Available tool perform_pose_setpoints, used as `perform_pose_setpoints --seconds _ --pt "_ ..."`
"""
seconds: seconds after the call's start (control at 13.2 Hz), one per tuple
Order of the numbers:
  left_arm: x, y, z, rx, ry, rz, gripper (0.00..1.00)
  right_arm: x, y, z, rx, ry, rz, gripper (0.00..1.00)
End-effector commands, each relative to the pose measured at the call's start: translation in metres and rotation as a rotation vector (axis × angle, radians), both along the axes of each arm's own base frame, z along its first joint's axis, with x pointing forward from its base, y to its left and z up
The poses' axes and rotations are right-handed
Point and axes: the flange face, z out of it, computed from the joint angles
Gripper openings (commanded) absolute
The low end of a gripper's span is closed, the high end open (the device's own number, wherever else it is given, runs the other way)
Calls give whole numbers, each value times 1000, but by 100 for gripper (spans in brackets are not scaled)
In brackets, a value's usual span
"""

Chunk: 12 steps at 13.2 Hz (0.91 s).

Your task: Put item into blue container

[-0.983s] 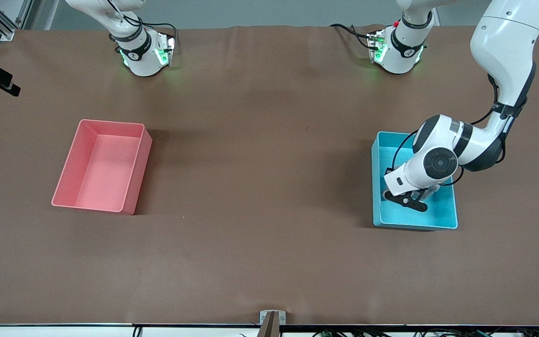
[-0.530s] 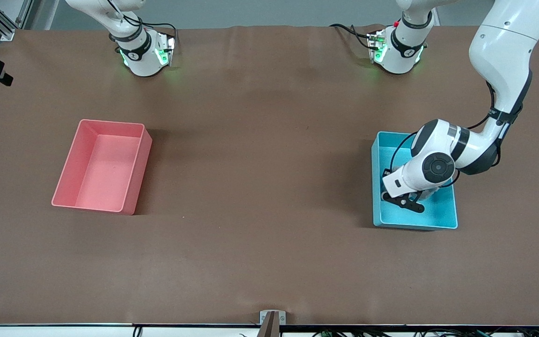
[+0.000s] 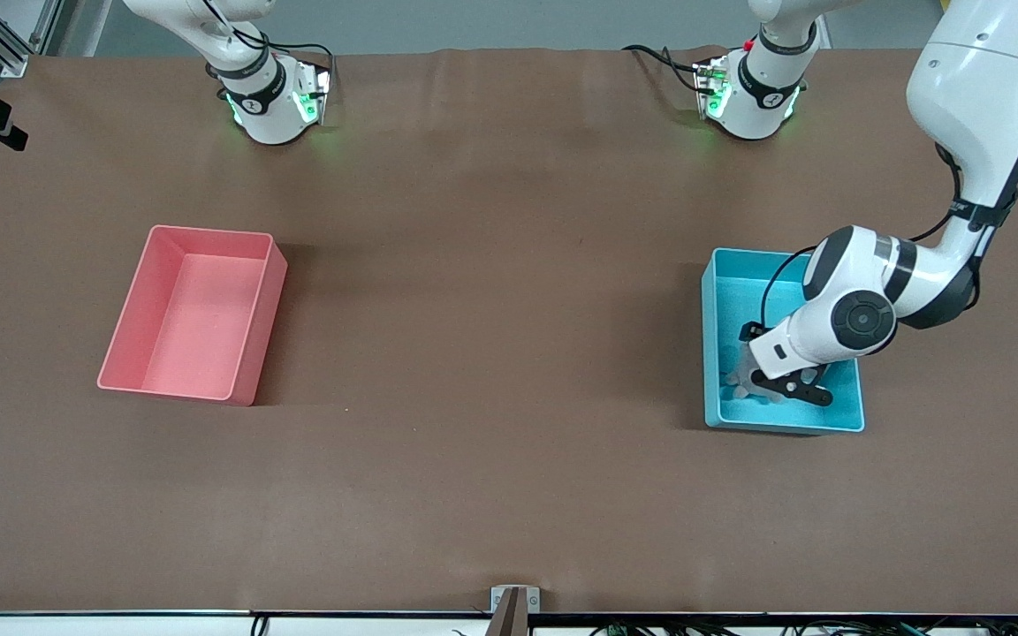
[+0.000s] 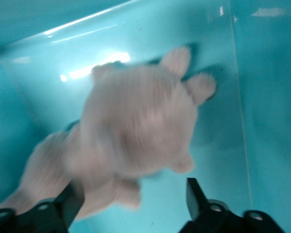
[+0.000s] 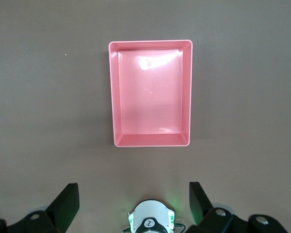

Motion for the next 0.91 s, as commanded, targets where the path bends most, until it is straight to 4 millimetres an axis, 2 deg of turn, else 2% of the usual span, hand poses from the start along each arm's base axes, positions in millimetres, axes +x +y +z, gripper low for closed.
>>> perform_pose_setpoints --seconds 0.0,0.38,0.76,0.83 --pt "-8 -13 61 51 -22 -20 100 -1 -4 -1 12 -8 0 100" --pt "-15 -28 186 7 -48 70 100 8 -13 -8 2 -5 2 100" --pt "-57 -33 290 -30 -151 142 100 12 -13 -6 -2 -38 57 100" --pt "-63 -28 304 -39 -169 165 100 12 -12 -5 -1 -41 57 100"
